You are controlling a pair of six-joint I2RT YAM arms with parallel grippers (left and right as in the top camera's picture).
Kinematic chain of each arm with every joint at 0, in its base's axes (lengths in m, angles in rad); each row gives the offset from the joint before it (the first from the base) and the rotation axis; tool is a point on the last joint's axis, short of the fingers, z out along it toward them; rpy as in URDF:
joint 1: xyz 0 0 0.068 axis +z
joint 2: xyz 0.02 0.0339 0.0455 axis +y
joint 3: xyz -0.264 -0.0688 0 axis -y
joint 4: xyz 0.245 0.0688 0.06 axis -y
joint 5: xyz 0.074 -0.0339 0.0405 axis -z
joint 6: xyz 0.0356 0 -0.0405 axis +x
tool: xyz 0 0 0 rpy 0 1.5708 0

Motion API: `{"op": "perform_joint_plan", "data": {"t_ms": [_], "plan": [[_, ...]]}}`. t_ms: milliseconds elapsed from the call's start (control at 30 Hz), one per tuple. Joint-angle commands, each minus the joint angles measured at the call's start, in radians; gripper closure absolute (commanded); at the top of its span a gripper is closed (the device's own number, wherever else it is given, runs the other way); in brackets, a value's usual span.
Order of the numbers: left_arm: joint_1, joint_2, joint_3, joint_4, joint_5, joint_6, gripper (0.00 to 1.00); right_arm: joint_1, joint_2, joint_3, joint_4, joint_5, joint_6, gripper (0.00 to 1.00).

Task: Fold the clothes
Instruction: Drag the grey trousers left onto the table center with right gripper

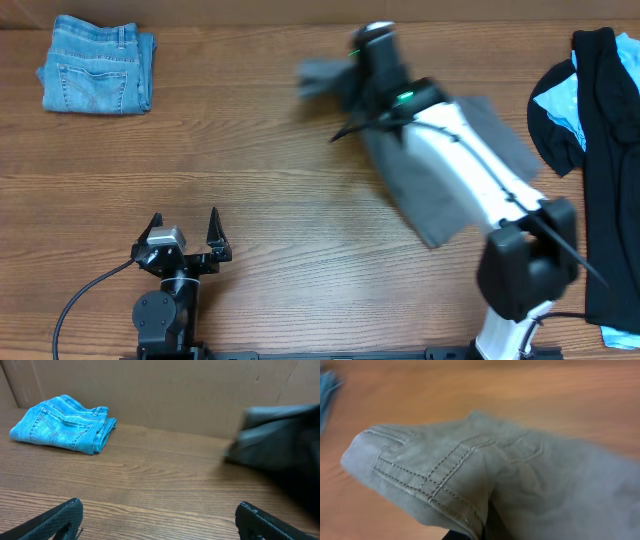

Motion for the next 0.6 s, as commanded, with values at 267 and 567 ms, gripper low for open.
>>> {"op": "perform_joint_plan", "data": {"t_ms": [267, 567], "plan": [[-0.006, -0.008, -0.003, 0.0, -0.01, 0.004, 0.0, 0.395, 0.153, 0.025, 0.103, -0.12, 0.162, 0.53], [-0.006, -0.008, -0.003, 0.0, -0.01, 0.004, 0.0, 0.302, 0.011, 0.125, -0.115, -0.08, 0.147, 0.26]]}}
